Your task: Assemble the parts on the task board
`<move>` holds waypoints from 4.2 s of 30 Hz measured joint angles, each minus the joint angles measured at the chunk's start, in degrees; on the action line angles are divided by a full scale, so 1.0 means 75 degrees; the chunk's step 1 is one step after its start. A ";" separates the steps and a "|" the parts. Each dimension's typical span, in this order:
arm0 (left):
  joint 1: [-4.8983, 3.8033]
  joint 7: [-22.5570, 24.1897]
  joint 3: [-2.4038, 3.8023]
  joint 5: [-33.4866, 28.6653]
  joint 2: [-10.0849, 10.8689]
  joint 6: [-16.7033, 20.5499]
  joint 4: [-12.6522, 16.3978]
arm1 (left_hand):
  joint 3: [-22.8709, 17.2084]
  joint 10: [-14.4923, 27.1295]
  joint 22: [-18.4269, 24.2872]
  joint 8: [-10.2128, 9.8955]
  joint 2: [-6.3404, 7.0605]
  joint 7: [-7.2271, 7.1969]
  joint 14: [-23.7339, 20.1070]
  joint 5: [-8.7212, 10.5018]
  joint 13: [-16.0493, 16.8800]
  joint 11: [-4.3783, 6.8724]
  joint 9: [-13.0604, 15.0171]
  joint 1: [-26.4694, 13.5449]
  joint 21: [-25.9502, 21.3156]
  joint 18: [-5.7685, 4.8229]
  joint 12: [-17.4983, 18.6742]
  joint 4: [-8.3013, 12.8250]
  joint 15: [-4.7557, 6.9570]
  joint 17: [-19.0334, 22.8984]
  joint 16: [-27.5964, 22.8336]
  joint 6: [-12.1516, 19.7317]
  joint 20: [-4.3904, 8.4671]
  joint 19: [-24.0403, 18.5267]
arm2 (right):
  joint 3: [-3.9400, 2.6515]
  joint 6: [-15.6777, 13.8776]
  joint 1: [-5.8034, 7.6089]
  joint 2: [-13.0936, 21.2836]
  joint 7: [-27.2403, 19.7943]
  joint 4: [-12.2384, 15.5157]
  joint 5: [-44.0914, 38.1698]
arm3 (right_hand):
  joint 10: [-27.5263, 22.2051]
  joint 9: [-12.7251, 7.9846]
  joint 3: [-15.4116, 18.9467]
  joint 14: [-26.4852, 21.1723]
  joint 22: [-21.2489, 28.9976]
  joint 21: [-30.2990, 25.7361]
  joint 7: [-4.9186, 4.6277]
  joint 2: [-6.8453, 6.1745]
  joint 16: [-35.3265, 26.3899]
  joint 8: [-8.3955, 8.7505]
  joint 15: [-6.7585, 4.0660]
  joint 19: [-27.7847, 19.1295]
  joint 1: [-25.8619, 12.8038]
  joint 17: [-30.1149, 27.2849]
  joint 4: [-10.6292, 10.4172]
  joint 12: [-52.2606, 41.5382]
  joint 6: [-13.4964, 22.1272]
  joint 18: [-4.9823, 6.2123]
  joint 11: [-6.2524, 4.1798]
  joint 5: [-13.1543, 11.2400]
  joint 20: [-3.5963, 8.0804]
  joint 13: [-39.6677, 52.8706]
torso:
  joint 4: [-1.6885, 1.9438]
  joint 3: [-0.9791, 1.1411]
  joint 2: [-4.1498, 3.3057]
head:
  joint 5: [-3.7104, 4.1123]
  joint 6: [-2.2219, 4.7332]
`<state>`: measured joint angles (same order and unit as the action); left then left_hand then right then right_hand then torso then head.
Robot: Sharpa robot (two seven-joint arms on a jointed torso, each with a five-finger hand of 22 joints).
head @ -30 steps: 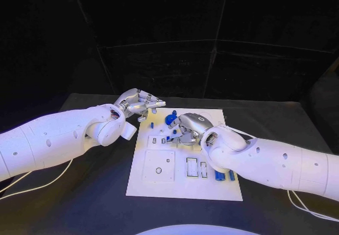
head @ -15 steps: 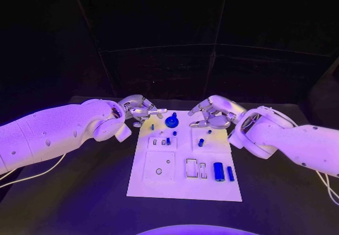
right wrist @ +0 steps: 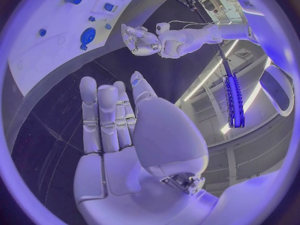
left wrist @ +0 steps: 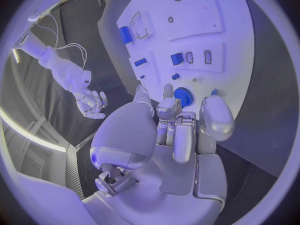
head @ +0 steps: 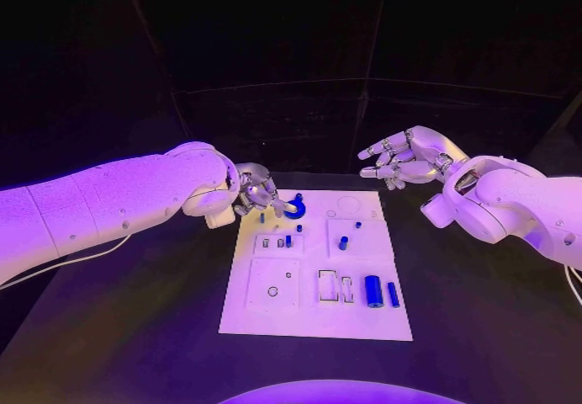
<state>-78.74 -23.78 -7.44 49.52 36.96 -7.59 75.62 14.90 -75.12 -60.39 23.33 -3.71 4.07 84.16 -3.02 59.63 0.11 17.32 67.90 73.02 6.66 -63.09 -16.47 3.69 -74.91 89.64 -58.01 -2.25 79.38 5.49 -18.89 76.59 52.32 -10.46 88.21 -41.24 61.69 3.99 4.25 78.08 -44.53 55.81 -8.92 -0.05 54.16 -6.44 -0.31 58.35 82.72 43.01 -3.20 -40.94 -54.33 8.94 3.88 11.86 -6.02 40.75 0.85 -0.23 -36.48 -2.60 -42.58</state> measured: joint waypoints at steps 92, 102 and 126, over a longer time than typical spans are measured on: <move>0.0220 -0.0835 -0.0478 0.1256 -0.1728 -0.1726 -0.1511 | -0.0104 -0.0030 -0.0461 0.0714 -0.0391 -0.0042 -0.0028 0.0018 0.0036 0.0084 0.0741 0.0345 0.0211 -0.0067 -0.0080 0.0267 0.0025 0.0000 0.0000 0.0313 0.0025 0.0079 | 0.0004 -0.0035 0.0045 -0.0360 -0.0169 -0.0560 0.0479 | 0.0003 0.0004 0.0119 0.0001 0.0332 -0.0406 -0.0007 0.0061 -0.0372 0.0000 0.0000 0.0073 0.0181 -0.0148 0.0085 0.0060 0.0103 0.0117 0.0002 0.0627 0.0011 -0.0438 | 0.0009 0.0015 0.0033 | 0.0001 -0.0371; 0.0221 -0.0840 -0.0478 0.1118 -0.1748 -0.1783 -0.1516 | -0.0532 -0.0030 -0.0495 0.0805 -0.0491 -0.0066 -0.0029 0.0018 0.0030 0.0083 0.0864 0.0750 0.0211 -0.0067 -0.0080 0.0485 0.0025 0.0000 0.0000 0.0393 0.0025 0.0079 | 0.0004 -0.0034 0.0045 -0.0381 -0.0171 -0.0588 0.0479 | 0.0003 0.0004 0.0119 0.0001 0.0331 -0.0406 -0.0007 0.0061 -0.0411 0.0000 0.0000 0.0073 0.0181 -0.0147 0.0085 0.0060 0.0102 0.0116 0.0002 0.0665 0.0011 -0.0462 | 0.0013 0.0014 0.0029 | 0.0004 -0.0379; 0.0223 -0.0839 -0.0478 0.0186 -0.1494 -0.1534 -0.1330 | -0.4459 -0.0005 -0.0559 0.1113 0.0457 -0.0078 -0.0028 -0.0541 -0.0176 0.0113 0.1388 0.0807 0.0243 -0.0067 0.0011 0.0763 0.0081 0.0000 0.0000 0.0763 0.0047 0.0101 | 0.0004 -0.0025 0.0045 -0.0417 -0.0172 -0.0673 0.0480 | 0.0003 0.0004 0.0119 0.0002 0.0361 -0.0434 -0.0034 0.0061 -0.0441 -0.0028 0.0000 0.0073 0.0181 -0.0131 0.0085 0.0060 0.0129 0.0117 0.0002 0.0887 0.0011 -0.0535 | 0.0028 0.0019 0.0029 | -0.0037 -0.0368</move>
<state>-77.07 -30.07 -11.02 50.91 25.76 -19.10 65.64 -18.54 -75.15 -64.58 31.68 -0.29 3.48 83.95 -7.08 58.32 0.95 27.73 73.96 74.84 6.16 -63.00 -10.74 4.29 -74.91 89.64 -52.29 -1.90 80.14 5.52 -19.08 76.93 49.19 -11.75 83.16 -37.64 61.71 4.02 5.14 78.10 -41.82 52.55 -9.18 0.40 50.86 -6.64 -0.31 58.90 84.08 42.03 -2.57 -40.50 -53.36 9.81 3.89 18.51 -5.95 36.74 1.06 -0.08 -36.27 -2.88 -45.35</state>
